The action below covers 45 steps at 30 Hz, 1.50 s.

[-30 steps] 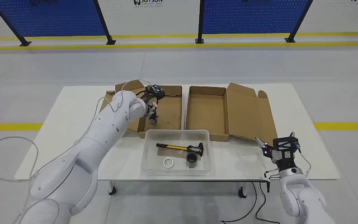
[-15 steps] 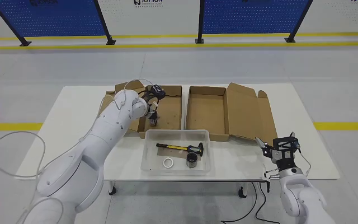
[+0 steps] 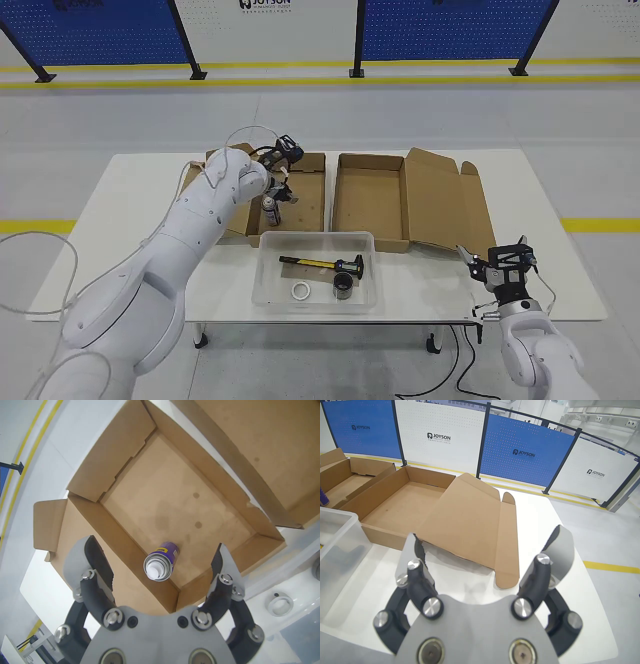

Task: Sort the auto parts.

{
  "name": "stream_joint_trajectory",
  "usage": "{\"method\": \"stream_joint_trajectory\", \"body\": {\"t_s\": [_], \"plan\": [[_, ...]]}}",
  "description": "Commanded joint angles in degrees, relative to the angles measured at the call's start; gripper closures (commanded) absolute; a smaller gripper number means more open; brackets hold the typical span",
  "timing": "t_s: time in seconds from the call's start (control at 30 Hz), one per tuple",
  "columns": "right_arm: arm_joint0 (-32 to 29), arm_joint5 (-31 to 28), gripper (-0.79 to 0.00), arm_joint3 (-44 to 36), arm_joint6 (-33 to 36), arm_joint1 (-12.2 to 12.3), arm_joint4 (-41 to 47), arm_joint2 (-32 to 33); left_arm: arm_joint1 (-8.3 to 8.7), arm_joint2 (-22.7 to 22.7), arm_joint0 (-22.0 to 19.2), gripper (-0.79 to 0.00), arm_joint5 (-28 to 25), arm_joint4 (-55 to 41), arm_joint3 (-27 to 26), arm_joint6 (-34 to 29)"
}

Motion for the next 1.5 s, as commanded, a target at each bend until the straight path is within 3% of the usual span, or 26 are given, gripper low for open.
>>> {"method": "stream_joint_trajectory", "body": {"t_s": [0.0, 0.2, 0.4, 0.5, 0.67, 0.87, 0.9, 1.23, 1.3, 1.47], "plan": [[0.0, 0.0, -0.785, 0.0, 0.0, 0.0, 0.0, 0.0, 0.82, -1.1, 0.59, -0.785, -0.51, -0.08, -2.93, -0.66], [0.0, 0.0, -0.785, 0.0, 0.0, 0.0, 0.0, 0.0, 4.59, -6.33, 5.52, -0.785, 0.22, -0.53, -17.97, -6.06], [0.0, 0.0, -0.785, 0.0, 0.0, 0.0, 0.0, 0.0, 9.21, -13.23, 17.36, -0.785, 2.3, -0.61, -42.06, -16.6], [0.0, 0.0, -0.785, 0.0, 0.0, 0.0, 0.0, 0.0, 10.86, -15.82, 23.09, -0.785, 2.46, -0.35, -51.57, -20.8], [0.0, 0.0, -0.785, 0.0, 0.0, 0.0, 0.0, 0.0, 12.1, -17.25, 29.26, -0.705, 2.27, -0.57, -60.53, -23.63], [0.0, 0.0, -0.785, 0.0, 0.0, 0.0, 0.0, 0.0, 11.89, -15.31, 31.49, -0.653, 2.35, -1.22, -61.75, -23.0], [0.0, 0.0, -0.785, 0.0, 0.0, 0.0, 0.0, 0.0, 11.75, -14.85, 31.32, -0.616, 2.44, -1.21, -61.54, -22.77], [0.0, 0.0, -0.785, 0.0, 0.0, 0.0, 0.0, 0.0, 9.26, -8.16, 26.42, -0.545, 1.47, -1.56, -55.68, -22.67], [0.0, 0.0, -0.785, 0.0, 0.0, 0.0, 0.0, 0.0, 8.64, -6.77, 25.47, -0.48, 1.41, -1.66, -54.03, -22.47], [0.0, 0.0, -0.785, 0.0, 0.0, 0.0, 0.0, 0.0, 7.12, -3.7, 23.31, -0.449, 1.15, -1.75, -49.87, -22.16]]}}
